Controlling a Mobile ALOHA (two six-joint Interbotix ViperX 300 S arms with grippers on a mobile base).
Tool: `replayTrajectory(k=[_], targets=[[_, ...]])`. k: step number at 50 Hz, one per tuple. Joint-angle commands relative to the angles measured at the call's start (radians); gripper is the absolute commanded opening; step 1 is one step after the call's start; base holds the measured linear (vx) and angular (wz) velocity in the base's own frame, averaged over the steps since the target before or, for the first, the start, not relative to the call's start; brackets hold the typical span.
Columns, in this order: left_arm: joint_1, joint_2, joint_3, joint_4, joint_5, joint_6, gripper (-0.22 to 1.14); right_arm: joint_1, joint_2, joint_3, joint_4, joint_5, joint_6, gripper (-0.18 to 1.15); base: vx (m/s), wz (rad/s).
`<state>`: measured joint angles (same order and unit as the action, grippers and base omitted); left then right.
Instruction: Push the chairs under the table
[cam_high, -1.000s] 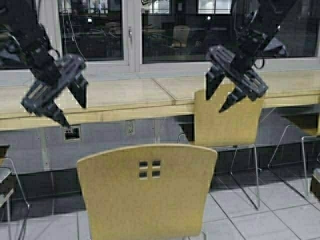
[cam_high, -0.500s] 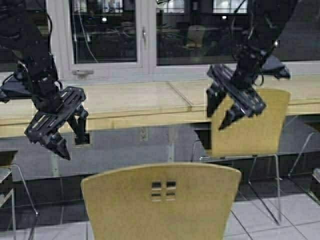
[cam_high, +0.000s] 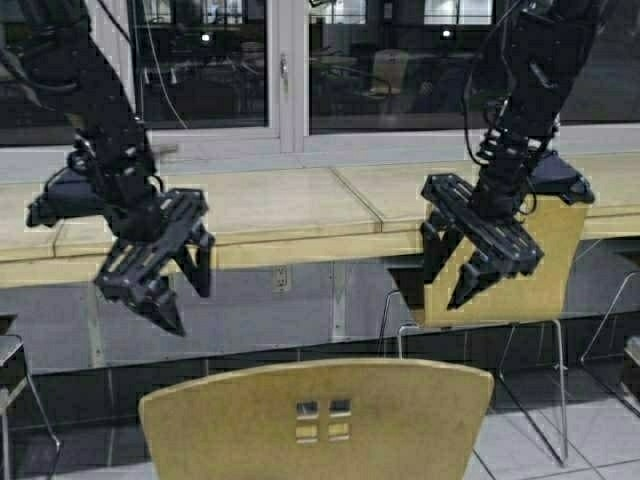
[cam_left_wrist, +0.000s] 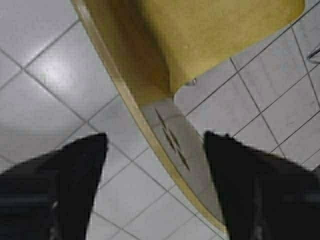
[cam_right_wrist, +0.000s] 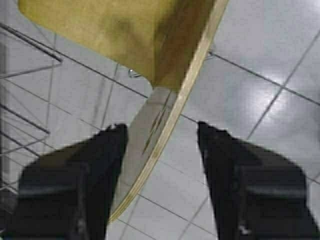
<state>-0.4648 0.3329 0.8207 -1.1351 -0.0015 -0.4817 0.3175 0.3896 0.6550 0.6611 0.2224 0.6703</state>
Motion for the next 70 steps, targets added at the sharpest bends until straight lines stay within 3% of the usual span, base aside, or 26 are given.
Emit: replayTrajectory(k=[1, 25, 70], targets=[[-0.046, -0.014, 0.054, -0.055, -0.015, -0.021, 0.93, 0.021, -0.025, 0.025, 0.002, 0.006, 0.002, 0.83, 0.14, -0.01], [-0.164, 0.038, 0.089, -0.1, -0.052, -0.035, 0.93, 0.037, -0.018, 0.127, 0.002, -0.031, 0.002, 0.83, 0.11, 0.01], [-0.163, 0.238, -0.069, -0.103, -0.066, -0.035, 0.93, 0.037, 0.198, -0.02, 0.021, -0.034, 0.003, 0.83, 0.01, 0.0]])
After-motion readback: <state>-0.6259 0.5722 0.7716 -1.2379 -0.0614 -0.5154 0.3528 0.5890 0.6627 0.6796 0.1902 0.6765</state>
